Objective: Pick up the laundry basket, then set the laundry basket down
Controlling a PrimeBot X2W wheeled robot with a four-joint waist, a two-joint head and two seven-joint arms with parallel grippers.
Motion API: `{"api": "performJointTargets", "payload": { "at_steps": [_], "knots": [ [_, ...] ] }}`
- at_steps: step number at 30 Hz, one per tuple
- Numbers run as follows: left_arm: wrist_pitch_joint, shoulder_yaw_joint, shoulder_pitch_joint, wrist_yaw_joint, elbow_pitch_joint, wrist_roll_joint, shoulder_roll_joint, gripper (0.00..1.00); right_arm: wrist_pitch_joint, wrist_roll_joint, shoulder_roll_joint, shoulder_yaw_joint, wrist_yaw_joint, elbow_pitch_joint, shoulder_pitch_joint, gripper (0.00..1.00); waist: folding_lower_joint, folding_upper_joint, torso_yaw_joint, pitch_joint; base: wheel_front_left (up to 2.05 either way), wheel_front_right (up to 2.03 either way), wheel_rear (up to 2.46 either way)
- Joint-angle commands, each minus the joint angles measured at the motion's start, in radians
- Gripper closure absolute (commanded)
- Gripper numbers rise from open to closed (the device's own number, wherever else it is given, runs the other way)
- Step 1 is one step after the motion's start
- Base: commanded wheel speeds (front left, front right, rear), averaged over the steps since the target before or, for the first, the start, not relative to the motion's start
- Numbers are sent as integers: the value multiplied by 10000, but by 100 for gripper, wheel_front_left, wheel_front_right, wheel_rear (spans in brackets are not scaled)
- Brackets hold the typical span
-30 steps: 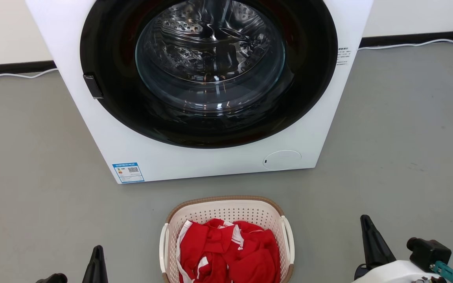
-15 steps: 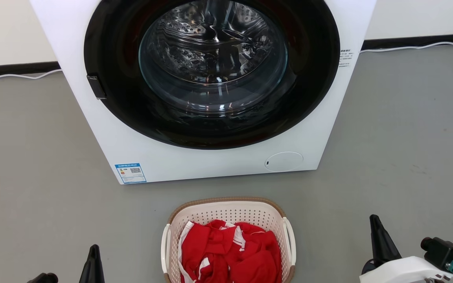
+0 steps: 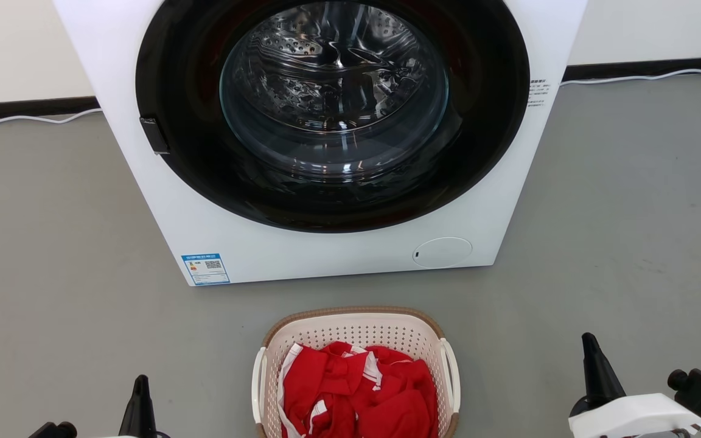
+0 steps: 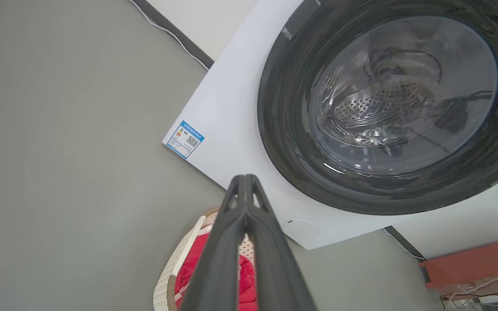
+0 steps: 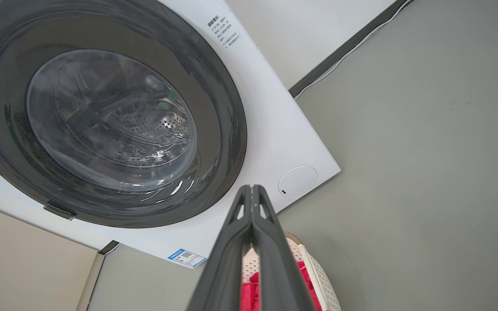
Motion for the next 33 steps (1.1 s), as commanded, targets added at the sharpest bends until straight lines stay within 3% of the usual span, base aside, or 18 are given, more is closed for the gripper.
{"api": "performJointTargets", "payload": {
  "at_steps": [1, 33],
  "knots": [
    [42, 218, -450, -87, -211, -281, 153, 100, 86, 320, -168, -2, -3, -317, -238, 100, -1, 0, 7, -5, 0, 0, 0],
    [937, 625, -835, -237, -164, -3638, 201, 100, 949, 3949, -222, -475, -6, -557, -253, 100, -1, 0, 170, -130, 0, 0, 0]
  ]
}}
